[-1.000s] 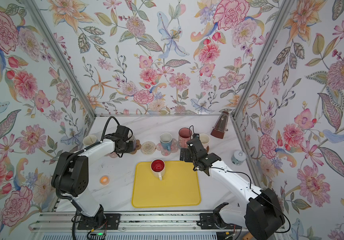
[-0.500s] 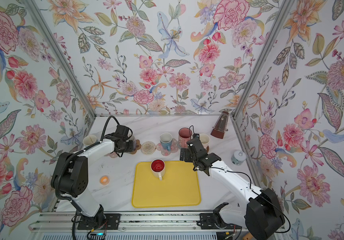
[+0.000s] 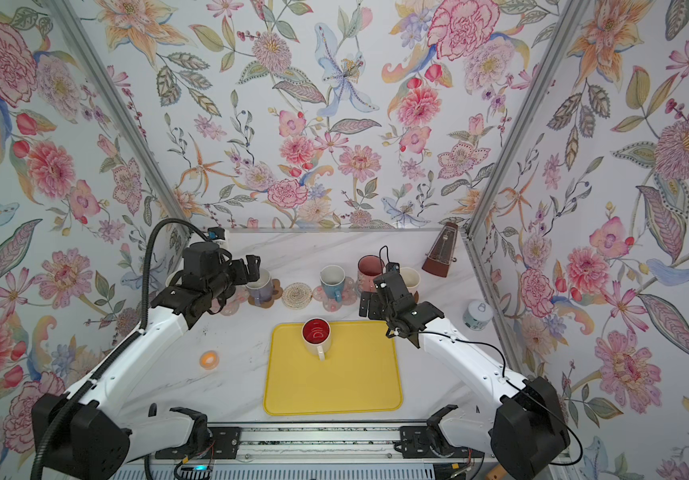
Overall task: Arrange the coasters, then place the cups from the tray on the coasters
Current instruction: 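Lower the white purple-handled mug onto the cork coaster beside the black mug, then open and raise the left gripper while the right gripper moves over the red-inside mug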
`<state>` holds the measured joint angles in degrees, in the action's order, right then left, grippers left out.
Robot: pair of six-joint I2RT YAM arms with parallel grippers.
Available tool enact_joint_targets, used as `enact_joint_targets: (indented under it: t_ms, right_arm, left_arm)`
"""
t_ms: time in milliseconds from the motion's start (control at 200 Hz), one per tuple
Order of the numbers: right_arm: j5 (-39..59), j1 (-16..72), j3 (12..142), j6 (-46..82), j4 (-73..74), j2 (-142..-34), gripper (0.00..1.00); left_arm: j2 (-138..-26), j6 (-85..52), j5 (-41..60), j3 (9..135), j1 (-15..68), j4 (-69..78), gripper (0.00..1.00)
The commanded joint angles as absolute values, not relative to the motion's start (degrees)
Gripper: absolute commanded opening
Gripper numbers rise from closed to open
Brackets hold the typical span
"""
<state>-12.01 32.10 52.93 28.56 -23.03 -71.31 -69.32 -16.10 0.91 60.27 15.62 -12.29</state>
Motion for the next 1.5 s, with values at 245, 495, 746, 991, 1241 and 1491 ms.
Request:
enact_joint_targets:
  t_ms: [245,495,746,991,1241,1491]
  right_arm:
    - [-8.63,33.46,53.34,32.01,-24.33,-70.4,0.99]
    - [-10.46,40.08,54.5,34.96,-28.01,-71.46,0.98]
    - [-12.67,49.82,53.21,38.26,-28.51,-72.97,0.97]
    - [-10.49,55.55,50.41,39.97,-26.95,-73.64,0.94]
    - [-9.33,58.86,50.31,40.3,-24.23,-77.36,0.93]
    - [-8.16,60.47,50.4,40.65,-21.8,-80.95,0.9]
  left_arm:
    - [-55.64,-16.46,-1.25,46.71,15.39,-9.44,0.99]
    - [-56.25,-17.39,-0.74,44.14,15.32,-4.58,0.99]
    - [-57.0,-18.78,0.69,41.22,15.15,-0.53,0.99]
    - [-54.48,-19.03,0.09,39.2,15.04,-1.44,0.99]
    - [-53.77,-19.44,0.57,39.03,14.75,0.12,0.99]
    - [-57.05,-20.91,5.47,40.66,10.41,3.05,0.99]
